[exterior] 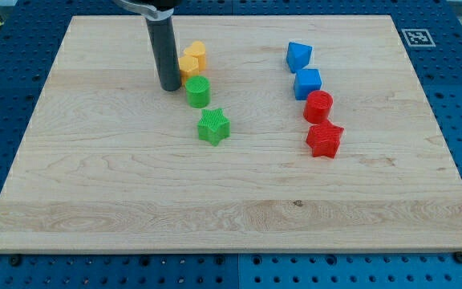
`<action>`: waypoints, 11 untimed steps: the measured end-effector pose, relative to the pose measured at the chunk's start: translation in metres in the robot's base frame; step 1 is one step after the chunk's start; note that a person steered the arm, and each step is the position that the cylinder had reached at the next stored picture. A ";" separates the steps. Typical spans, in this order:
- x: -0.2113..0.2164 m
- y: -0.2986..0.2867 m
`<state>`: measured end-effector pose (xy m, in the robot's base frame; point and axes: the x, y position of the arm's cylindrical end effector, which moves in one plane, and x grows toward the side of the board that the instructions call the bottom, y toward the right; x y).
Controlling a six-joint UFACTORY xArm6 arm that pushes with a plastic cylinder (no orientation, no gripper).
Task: Push the yellow hexagon in between the yellow heart and green circle
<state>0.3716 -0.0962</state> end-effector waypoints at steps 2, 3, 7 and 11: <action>0.023 0.035; 0.023 0.038; -0.032 -0.049; -0.032 0.010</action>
